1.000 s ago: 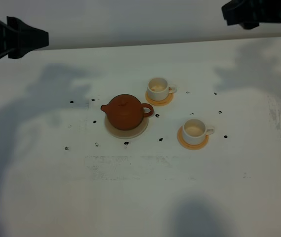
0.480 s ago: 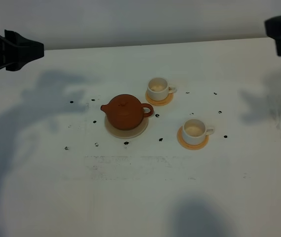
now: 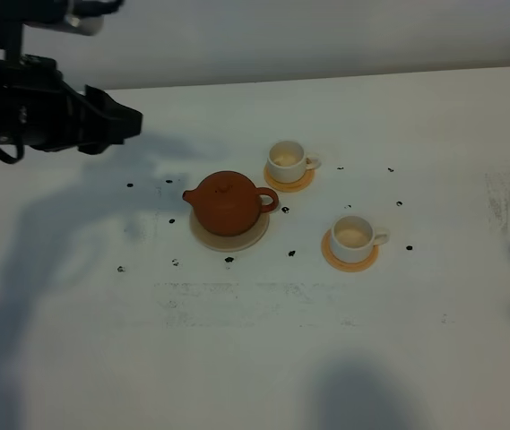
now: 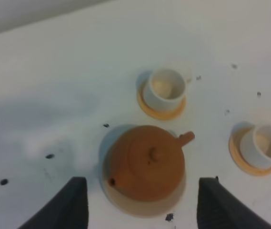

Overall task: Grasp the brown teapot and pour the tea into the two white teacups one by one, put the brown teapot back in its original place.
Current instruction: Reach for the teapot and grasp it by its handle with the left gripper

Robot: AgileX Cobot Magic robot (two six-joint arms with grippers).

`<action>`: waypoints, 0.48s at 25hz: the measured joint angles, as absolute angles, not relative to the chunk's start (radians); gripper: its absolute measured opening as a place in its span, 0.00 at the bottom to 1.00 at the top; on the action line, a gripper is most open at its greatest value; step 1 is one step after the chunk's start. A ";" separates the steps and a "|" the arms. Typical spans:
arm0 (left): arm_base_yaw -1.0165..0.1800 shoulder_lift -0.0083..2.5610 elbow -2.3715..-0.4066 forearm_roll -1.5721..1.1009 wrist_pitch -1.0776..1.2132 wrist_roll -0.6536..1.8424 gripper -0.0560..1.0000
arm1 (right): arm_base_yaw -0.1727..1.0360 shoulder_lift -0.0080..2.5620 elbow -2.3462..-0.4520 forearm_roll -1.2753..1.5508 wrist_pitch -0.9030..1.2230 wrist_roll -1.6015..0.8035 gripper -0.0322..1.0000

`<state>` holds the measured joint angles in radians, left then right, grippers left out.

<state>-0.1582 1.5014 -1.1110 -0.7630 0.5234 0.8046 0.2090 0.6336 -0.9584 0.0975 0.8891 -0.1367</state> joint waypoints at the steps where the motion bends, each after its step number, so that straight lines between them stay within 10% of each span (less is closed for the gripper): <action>1: -0.164 1.510 -1.111 -0.762 0.517 0.805 0.53 | 0.209 0.598 -0.958 0.086 0.909 -0.126 0.55; 12: -0.170 1.553 -1.111 -0.738 0.452 0.797 0.53 | 0.209 0.384 -0.955 0.085 1.079 -0.113 0.55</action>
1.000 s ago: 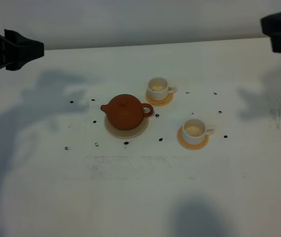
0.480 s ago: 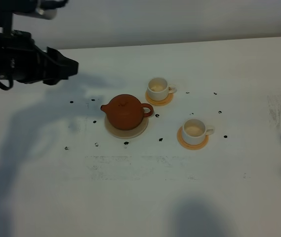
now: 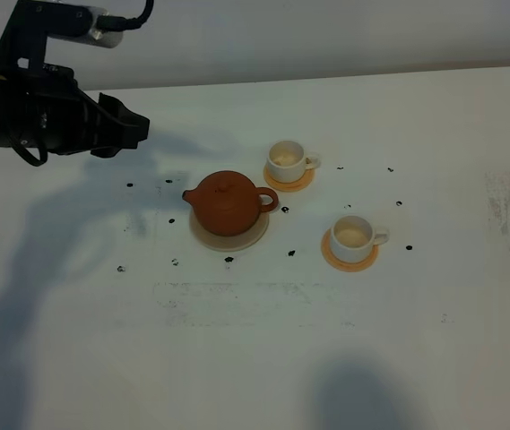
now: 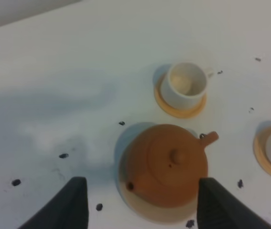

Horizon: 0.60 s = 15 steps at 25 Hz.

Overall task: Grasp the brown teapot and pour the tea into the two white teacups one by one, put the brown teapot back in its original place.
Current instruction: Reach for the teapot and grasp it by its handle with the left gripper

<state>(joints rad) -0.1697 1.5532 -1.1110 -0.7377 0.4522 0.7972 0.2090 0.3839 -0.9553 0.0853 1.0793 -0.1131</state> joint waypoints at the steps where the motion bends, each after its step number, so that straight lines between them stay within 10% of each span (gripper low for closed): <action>1: -0.177 1.553 -1.111 -0.734 0.444 0.796 0.53 | 0.209 0.366 -0.953 0.085 1.082 -0.113 0.55; 15: -0.346 1.613 -1.237 -0.360 0.431 0.472 0.49 | 0.209 0.071 -0.639 0.110 1.062 -0.108 0.55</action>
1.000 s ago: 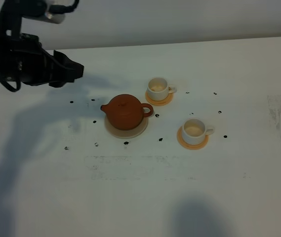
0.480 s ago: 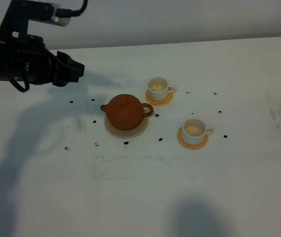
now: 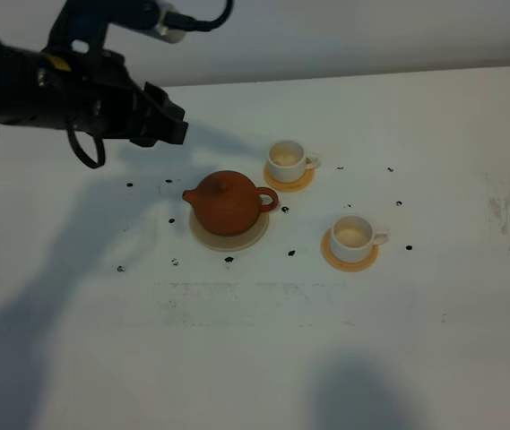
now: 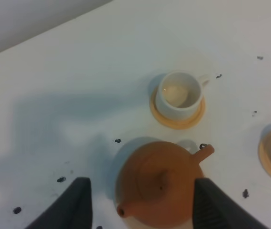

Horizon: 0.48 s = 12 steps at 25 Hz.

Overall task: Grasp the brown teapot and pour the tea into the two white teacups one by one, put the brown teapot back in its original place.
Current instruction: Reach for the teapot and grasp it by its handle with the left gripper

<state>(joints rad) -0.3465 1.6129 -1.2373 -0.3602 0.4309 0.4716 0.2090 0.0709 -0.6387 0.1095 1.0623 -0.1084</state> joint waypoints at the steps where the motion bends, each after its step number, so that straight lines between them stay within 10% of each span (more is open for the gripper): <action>1: -0.361 1.626 -1.258 -0.317 0.440 0.433 0.48 | 0.209 0.056 -0.617 0.111 1.062 -0.108 0.55; 12: -0.483 1.760 -1.401 -0.100 0.493 0.222 0.47 | 0.209 -0.006 -0.502 0.121 1.060 -0.094 0.55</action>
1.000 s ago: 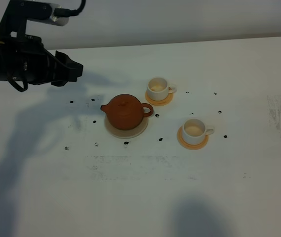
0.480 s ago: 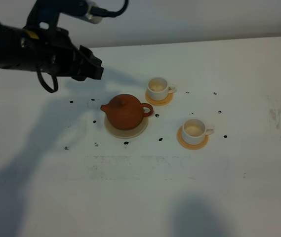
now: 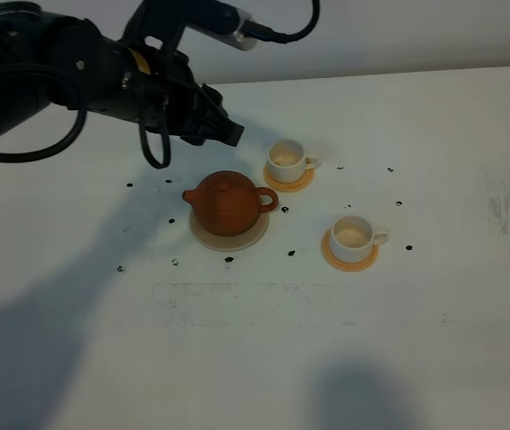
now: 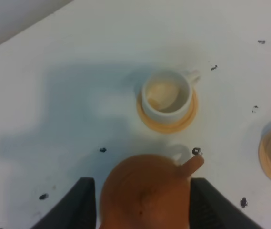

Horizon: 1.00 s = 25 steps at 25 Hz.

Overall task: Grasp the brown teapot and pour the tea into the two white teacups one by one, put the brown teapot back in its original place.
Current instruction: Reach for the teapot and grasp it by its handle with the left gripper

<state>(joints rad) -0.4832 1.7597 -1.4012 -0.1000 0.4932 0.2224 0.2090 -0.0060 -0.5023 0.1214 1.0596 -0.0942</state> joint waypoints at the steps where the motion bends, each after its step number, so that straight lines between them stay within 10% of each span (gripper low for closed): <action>1: -0.484 1.768 -1.408 -0.097 0.493 0.218 0.47 | 0.209 -0.006 -0.502 0.121 1.060 -0.094 0.55; 25: -0.505 1.824 -1.435 -0.066 0.503 0.184 0.47 | 0.114 -0.006 -0.487 0.156 1.068 -0.093 0.27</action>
<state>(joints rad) -0.5047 1.8243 -1.4353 -0.0659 0.5026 0.1844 0.1136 -0.0060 -0.4871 0.1559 1.0683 -0.0928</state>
